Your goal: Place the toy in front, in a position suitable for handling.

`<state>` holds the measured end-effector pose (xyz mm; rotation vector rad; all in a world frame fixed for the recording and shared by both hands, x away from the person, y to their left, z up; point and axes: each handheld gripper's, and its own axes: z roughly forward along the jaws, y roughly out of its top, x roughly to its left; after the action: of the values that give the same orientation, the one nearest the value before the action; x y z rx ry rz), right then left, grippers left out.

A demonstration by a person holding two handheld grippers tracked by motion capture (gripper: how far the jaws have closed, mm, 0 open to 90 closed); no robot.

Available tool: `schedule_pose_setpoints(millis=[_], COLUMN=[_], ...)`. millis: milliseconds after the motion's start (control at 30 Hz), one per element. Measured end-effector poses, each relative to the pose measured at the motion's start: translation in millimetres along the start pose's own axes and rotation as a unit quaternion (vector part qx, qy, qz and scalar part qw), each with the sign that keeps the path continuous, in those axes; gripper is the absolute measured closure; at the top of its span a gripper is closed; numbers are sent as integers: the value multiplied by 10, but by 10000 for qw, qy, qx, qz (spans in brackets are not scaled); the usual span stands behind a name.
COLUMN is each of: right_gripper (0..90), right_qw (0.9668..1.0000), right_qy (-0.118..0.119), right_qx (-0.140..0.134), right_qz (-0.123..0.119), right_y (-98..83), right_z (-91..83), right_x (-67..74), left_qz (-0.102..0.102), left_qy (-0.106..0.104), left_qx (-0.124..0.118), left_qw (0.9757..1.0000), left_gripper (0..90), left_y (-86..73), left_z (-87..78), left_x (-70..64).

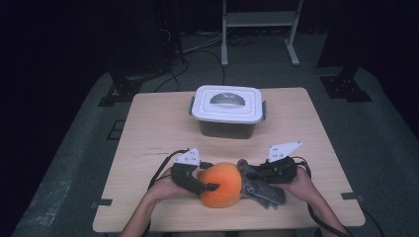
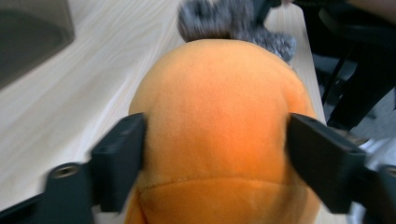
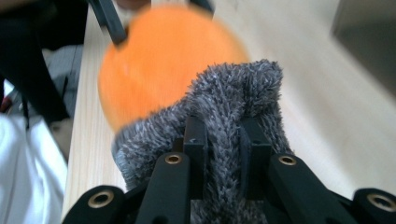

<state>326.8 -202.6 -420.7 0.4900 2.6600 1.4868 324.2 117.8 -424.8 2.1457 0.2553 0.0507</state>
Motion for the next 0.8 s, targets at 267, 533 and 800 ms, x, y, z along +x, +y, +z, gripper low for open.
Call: schedule_pose_setpoints(millis=[267, 533, 800], right_gripper=[755, 756, 757], right_qw=[9990, 9994, 9986], right_qy=[350, 338, -26], right_qx=[-274, -85, -466], right_qz=[25, 72, -233], right_y=[30, -44, 149], right_z=[74, 66, -12], right_x=[75, 40, 128], left_qz=[396, -481, 936], left_qy=[-21, -260, 780], left_qx=[-99, -115, -295], left_qw=[9992, 9984, 9921], left_gripper=[255, 136, 420], left_y=[51, -25, 112], left_z=[35, 60, 10], left_x=[-90, 37, -154])
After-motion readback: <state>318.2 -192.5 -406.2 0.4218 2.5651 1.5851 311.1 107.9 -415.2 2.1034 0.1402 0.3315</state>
